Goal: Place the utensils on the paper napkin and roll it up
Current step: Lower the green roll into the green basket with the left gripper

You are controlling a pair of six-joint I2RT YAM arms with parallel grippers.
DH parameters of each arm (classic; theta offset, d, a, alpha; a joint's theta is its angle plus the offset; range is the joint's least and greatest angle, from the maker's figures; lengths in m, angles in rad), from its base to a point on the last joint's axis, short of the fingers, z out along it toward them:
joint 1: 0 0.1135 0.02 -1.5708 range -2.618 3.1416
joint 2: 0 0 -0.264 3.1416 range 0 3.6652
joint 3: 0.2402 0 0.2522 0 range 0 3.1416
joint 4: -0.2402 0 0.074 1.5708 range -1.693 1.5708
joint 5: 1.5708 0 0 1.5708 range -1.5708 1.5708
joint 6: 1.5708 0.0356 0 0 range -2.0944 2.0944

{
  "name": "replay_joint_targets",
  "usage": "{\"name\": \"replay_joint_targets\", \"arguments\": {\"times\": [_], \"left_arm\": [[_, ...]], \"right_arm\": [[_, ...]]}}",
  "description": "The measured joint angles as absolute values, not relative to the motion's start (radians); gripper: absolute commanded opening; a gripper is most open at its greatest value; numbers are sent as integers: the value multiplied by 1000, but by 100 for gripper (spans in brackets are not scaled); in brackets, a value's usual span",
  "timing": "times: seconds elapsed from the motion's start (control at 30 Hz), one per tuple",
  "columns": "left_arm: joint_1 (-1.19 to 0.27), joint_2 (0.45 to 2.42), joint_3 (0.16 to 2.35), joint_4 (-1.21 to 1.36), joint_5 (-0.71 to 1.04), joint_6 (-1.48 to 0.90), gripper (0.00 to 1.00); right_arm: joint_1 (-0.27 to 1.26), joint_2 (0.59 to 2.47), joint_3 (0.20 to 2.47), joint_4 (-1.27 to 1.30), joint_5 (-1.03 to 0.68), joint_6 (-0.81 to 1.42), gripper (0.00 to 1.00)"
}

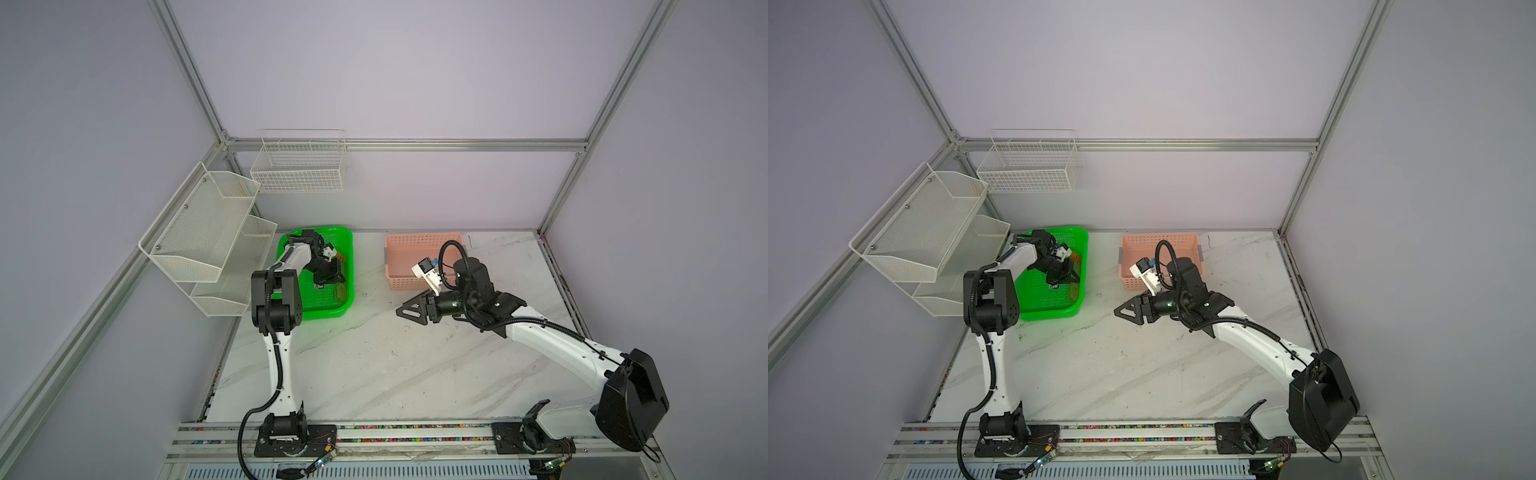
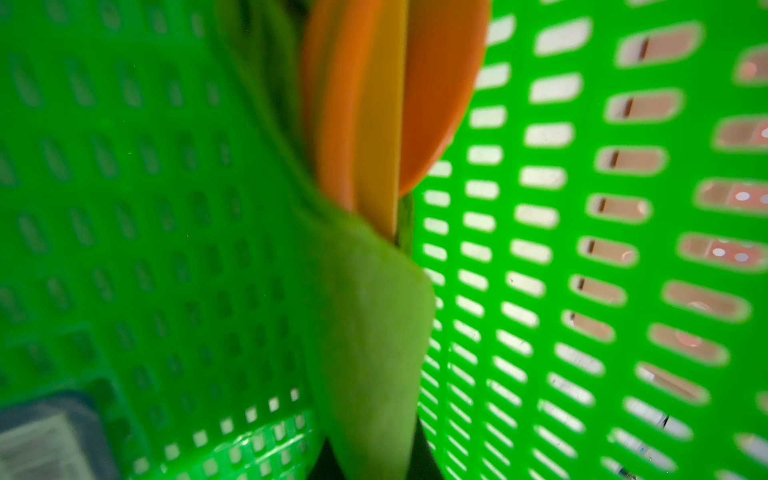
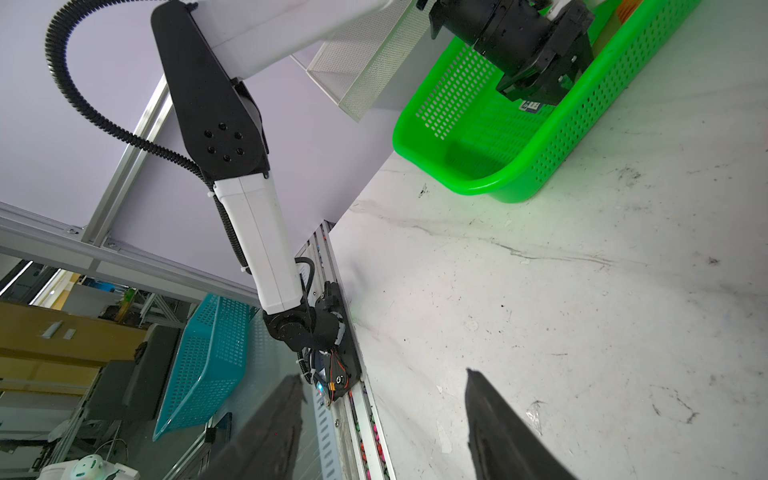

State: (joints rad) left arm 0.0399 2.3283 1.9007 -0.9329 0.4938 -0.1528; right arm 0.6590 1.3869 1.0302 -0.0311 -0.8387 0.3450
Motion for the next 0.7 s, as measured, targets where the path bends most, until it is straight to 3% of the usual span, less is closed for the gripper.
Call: {"name": "replay_joint_targets", "arguments": {"times": [0.33,0.7], "left_arm": [[41,2328,1917,-931,461,-138,48],[42,2321,1922,-923,422,-140,52]], "right_arm": [[659,1407,1053,-19,-872,369,64],[659,1408,1057,-11,-893,389,63]]}}
